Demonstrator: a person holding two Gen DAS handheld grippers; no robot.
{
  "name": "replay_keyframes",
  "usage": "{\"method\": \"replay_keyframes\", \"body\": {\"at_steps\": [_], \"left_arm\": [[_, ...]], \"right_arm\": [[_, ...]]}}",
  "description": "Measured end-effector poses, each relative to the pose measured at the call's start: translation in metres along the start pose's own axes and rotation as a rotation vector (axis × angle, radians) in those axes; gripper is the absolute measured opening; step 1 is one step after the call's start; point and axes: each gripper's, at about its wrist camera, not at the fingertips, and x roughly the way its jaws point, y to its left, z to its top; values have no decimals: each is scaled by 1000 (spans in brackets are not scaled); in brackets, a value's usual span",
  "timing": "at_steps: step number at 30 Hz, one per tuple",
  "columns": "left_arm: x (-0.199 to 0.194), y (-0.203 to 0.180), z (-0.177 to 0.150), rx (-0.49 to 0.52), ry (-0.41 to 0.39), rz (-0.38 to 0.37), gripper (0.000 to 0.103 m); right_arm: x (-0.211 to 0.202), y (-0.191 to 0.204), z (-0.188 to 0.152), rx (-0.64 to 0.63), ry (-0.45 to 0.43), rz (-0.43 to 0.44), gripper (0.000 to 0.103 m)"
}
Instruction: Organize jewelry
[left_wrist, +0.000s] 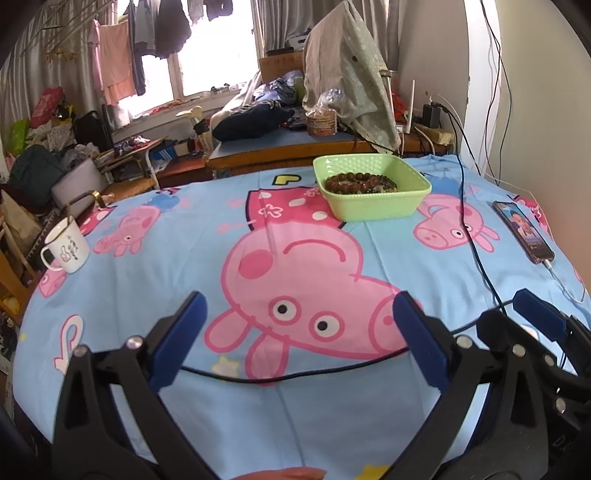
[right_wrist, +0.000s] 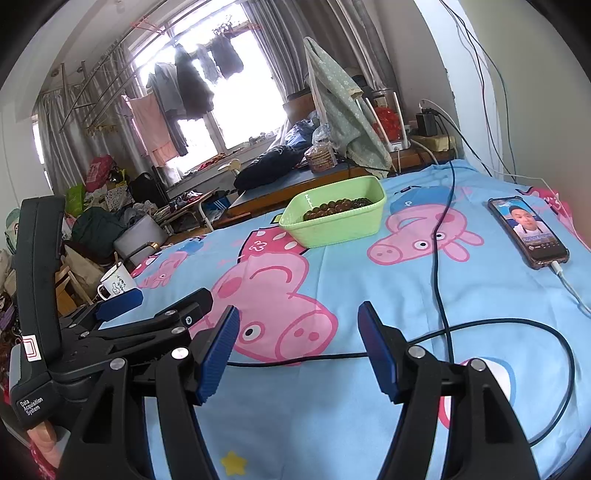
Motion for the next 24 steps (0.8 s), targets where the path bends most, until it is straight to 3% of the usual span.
{"method": "replay_keyframes", "body": {"at_steps": [24], "left_arm": [[10, 0, -3, -11, 40, -8, 97]], "right_arm": [[5, -5, 1, 5, 13, 3, 38]]}}
